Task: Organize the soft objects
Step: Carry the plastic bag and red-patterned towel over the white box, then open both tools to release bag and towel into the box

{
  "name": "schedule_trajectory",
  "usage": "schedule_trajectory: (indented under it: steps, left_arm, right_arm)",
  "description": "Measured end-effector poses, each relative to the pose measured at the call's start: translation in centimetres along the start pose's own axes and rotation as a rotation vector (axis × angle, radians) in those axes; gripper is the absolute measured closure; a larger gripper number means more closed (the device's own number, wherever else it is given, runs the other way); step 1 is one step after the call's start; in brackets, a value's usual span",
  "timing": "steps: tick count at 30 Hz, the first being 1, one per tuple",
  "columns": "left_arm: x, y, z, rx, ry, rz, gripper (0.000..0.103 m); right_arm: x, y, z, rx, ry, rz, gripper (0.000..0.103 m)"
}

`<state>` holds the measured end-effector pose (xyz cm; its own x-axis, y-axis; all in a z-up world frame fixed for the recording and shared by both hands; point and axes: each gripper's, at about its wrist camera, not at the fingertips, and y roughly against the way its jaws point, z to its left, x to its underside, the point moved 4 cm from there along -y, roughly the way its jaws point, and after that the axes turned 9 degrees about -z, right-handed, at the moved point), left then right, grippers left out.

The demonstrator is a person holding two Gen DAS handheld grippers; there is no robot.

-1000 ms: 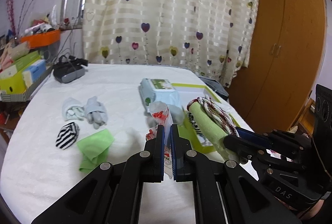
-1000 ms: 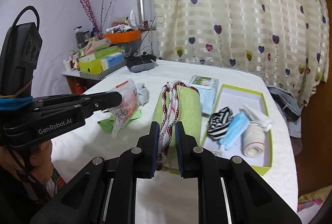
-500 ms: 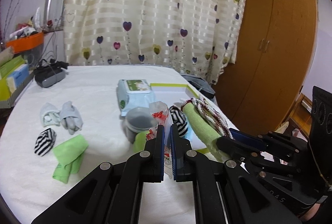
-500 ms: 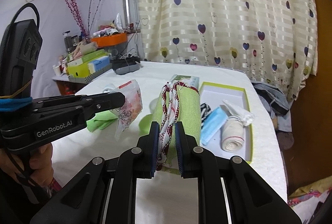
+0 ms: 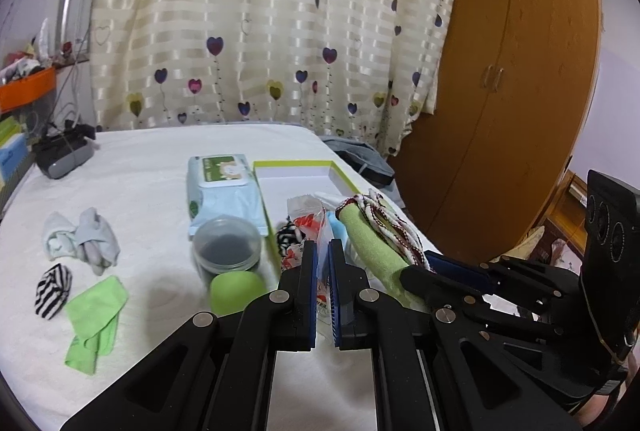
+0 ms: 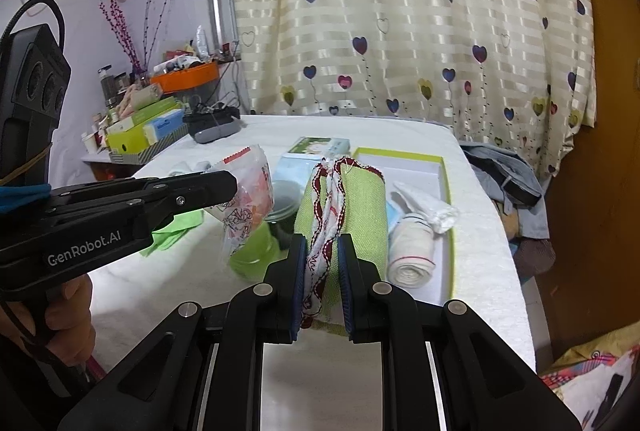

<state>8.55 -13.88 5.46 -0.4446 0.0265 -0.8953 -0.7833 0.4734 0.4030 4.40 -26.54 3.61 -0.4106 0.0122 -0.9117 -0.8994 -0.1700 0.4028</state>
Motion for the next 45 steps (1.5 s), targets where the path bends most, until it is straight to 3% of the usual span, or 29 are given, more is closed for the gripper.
schedule_trajectory:
  steps: [16,27,45]
  left_arm:
    - [1.7,-4.7,-2.2,0.061,-0.003,0.085,0.098]
    - [2.8,-9.2,-2.0,0.052,0.019,0.166,0.098]
    - [2.4,-14.0,-1.4,0.004,0.030,0.204,0.098]
  right_arm:
    - [1.6,-1.5,-4.4,0.058,-0.063,0.057,0.087]
    - [2.2,-4.5,-6.1,0.047,-0.081,0.110,0.087]
    - [1.3,-8.9,-8.8,0.015,-0.116,0.143,0.086]
